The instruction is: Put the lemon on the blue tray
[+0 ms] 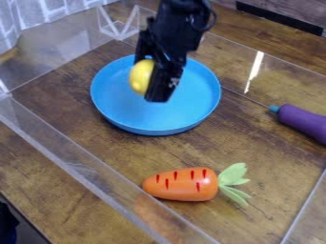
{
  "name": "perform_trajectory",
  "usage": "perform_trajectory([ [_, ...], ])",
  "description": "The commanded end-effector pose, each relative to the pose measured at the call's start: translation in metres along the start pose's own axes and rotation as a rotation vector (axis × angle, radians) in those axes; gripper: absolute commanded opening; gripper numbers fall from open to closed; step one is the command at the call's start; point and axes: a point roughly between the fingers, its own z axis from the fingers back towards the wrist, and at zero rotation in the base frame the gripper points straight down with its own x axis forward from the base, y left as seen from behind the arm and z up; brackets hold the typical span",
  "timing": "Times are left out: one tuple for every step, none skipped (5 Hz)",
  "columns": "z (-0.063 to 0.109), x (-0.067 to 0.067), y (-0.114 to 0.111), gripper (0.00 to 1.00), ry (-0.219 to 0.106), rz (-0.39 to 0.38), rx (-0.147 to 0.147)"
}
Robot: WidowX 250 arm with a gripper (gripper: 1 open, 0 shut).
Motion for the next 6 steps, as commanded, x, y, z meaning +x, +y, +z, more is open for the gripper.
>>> perform_trajectory([
  [0.004, 0.007, -0.002, 1.00, -0.028, -0.004, 0.025],
  [0.014, 0.006, 0.003, 1.00, -0.059, 0.025, 0.013],
  [0.026, 0.005, 0.009, 1.00, -0.073, 0.069, 0.019],
  [0.033, 0.003, 0.012, 1.00, -0.095, 0.080, 0.011],
  [0.036, 0.002, 0.014, 1.00, -0.111, 0.090, 0.005],
  [0.039, 0.001, 0.017, 1.00, -0.129, 0.097, -0.003],
])
